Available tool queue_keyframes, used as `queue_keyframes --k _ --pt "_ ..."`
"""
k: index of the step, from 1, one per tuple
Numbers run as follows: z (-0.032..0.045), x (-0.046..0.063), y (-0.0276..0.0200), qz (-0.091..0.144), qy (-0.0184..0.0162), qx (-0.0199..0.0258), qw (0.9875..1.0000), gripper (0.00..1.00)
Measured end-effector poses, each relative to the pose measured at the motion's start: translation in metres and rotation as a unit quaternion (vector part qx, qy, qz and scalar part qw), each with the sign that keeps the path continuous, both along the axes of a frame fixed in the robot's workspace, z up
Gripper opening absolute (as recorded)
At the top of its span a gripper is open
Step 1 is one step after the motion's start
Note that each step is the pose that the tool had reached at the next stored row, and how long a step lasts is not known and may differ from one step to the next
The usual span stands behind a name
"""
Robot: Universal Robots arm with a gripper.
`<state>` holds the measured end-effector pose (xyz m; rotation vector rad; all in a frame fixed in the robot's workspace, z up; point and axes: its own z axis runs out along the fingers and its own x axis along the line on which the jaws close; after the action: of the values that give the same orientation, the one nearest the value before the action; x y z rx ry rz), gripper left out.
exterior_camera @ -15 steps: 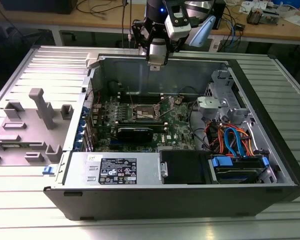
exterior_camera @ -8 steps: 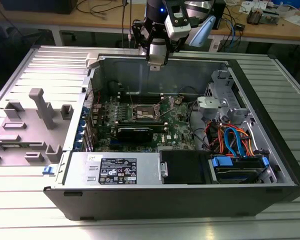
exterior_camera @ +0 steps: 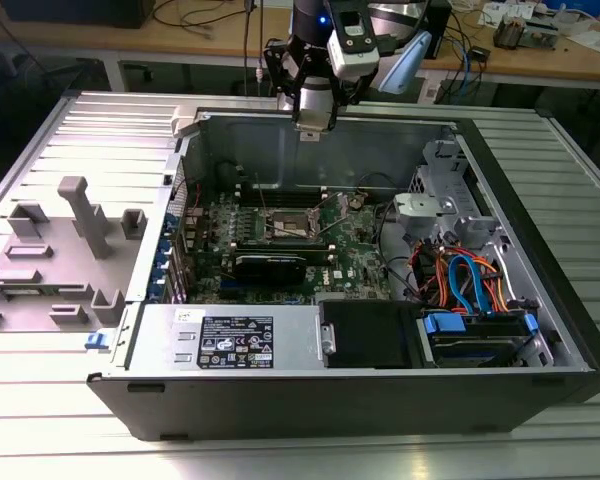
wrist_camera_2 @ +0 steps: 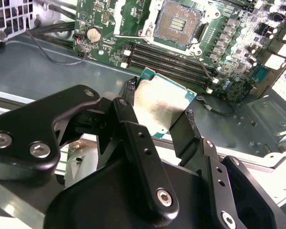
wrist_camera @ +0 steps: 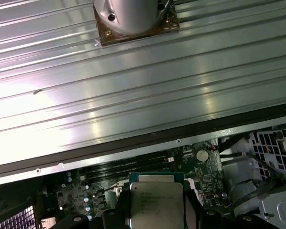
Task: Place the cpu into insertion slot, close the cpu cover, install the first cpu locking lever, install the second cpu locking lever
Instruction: 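Place the cpu into insertion slot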
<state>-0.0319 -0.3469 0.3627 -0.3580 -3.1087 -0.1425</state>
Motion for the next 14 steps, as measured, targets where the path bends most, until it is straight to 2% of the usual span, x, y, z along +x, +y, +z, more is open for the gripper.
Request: queue_keyframes --k 7,12,14 --pt "-0.0013 -0.0012 -0.0015 -0.011 -0.0001 0.0000 0.9999 0.54" --pt "-0.0030 -0.0013 -0.0015 -0.037 0.0000 0.0000 0.9993 0.54" --pt "-0.0044 -0.0013 -0.0016 -0.057 0.0000 0.0000 0.9984 0.54"
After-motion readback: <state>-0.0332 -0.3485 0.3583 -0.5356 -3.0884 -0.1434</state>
